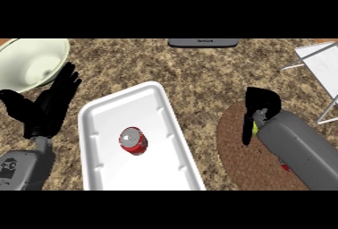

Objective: Pick the pear from the placemat and place it in the tiered shelf

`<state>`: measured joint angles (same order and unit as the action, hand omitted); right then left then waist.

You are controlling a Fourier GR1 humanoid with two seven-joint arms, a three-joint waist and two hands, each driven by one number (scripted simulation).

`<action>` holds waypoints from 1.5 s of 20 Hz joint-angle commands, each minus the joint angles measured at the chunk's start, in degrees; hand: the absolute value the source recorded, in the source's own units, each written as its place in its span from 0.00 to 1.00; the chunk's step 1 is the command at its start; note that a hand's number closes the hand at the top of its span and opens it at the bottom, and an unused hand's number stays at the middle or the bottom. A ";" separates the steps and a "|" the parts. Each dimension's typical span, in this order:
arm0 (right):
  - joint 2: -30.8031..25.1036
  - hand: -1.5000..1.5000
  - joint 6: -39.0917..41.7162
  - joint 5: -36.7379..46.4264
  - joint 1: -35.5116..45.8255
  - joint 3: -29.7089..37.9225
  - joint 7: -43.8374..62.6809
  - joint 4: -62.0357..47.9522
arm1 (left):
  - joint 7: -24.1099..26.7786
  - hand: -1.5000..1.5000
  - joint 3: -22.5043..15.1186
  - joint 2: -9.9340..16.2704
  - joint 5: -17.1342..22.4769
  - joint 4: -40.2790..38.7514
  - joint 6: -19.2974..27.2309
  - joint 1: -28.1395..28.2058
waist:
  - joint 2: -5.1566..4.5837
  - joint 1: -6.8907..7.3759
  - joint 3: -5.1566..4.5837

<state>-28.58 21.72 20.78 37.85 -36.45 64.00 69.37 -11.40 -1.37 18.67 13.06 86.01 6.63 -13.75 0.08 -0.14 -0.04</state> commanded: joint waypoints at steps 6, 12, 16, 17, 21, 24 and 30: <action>3.02 0.00 0.00 5.04 -5.01 3.30 3.79 -3.31 | -1.84 0.50 1.23 -0.04 -0.26 2.15 -1.31 0.67 | 0.01 0.19 0.03; 4.15 1.00 2.40 8.37 -3.74 5.27 -2.55 -8.81 | 1.19 0.50 1.42 -3.23 -1.36 -3.96 -1.50 -2.59 | -0.21 0.19 0.03; 3.33 1.00 2.45 13.69 -6.70 3.76 -5.06 -3.11 | -1.08 0.50 3.66 0.07 -0.13 3.29 -4.05 3.71 | 0.03 0.42 0.03; 5.21 1.00 1.82 14.95 -4.53 4.12 -5.50 -4.68 | 4.48 0.50 2.52 -3.34 -3.30 -8.67 -2.68 -4.00 | -0.20 -0.13 0.01; 8.29 1.00 -4.94 15.67 -8.64 1.36 -15.72 1.85 | 0.64 0.50 1.64 -2.51 -2.36 0.92 -2.59 2.89 | 0.26 0.31 0.05; 14.75 1.00 -9.87 16.35 -8.70 -2.28 -20.67 7.80 | -0.18 0.50 2.46 -2.05 -1.59 -0.56 -2.91 -0.12 | 0.23 0.25 0.12; 16.21 1.00 -15.86 21.37 -15.95 -4.31 -14.86 22.61 | -1.33 0.50 3.04 -2.16 -2.10 0.82 -2.17 0.30 | 0.35 -0.68 0.04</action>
<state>-14.47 8.89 39.78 25.70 -38.82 46.36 82.43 -11.94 1.37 16.63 10.89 86.00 4.28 -13.83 0.40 -0.46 -0.12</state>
